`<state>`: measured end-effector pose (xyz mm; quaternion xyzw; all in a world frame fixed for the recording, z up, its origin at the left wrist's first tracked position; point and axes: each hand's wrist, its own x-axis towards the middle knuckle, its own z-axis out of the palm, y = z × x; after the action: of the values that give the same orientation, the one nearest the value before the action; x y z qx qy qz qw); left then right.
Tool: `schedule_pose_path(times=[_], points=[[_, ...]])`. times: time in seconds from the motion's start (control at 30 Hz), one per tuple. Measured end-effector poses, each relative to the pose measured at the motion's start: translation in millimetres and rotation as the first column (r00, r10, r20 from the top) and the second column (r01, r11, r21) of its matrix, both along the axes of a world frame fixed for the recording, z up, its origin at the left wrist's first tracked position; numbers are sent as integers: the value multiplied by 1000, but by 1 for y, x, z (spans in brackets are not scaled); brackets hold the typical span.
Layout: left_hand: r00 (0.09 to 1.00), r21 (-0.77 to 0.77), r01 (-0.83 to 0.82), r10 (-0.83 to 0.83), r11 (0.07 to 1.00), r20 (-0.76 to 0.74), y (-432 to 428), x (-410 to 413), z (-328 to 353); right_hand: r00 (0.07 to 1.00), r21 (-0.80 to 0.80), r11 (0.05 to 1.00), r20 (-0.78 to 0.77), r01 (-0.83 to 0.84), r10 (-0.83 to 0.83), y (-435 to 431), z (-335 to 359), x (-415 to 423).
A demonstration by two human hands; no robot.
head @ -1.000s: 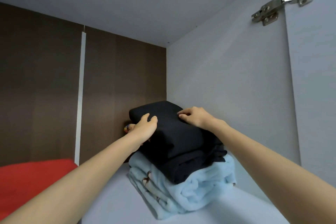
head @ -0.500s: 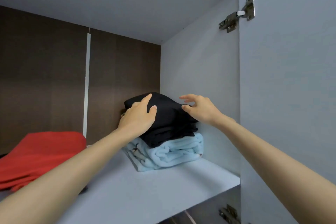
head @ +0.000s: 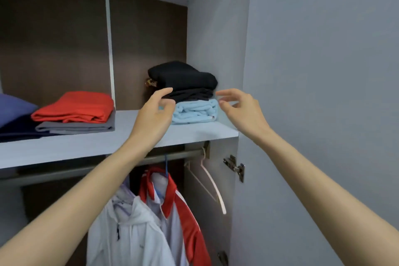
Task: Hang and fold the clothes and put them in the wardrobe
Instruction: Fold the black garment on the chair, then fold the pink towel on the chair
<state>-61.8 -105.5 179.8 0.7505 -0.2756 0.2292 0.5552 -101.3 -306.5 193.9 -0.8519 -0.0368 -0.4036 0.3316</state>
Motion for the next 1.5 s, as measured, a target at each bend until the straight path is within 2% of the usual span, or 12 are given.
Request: schedule_pose_path(times=[0.3,0.53,0.7,0.87,1.07,1.3,1.5], points=[[985,14,133,-131,991,-110,22,-108,-46,996,144,989,-83,40,-29,17,-76,-131],[935,43,288,-272,957,-228,21,-189,-108,964,220,956,-221,195,-146,34,-144,-243],[860,78,437,-391,896,-327,0,-248,-161,911,253,899,-306,358,-277,37,-202,-336],[753,78,593,-518,801,-405,-44,-316,-200,806,253,789,-386,560,-449,22,-252,-443],[594,121,774,-646,621,-480,-106,-417,-238,652,302,589,-491,749,-578,2,-299,-578],[429,162,896,-710,414,-558,-183,-557,-290,499,325,379,-574,866,-649,-22,-356,-739],[317,205,948,-673,243,-668,-234,-685,-344,369,336,169,-722,927,-586,-32,-417,-862]])
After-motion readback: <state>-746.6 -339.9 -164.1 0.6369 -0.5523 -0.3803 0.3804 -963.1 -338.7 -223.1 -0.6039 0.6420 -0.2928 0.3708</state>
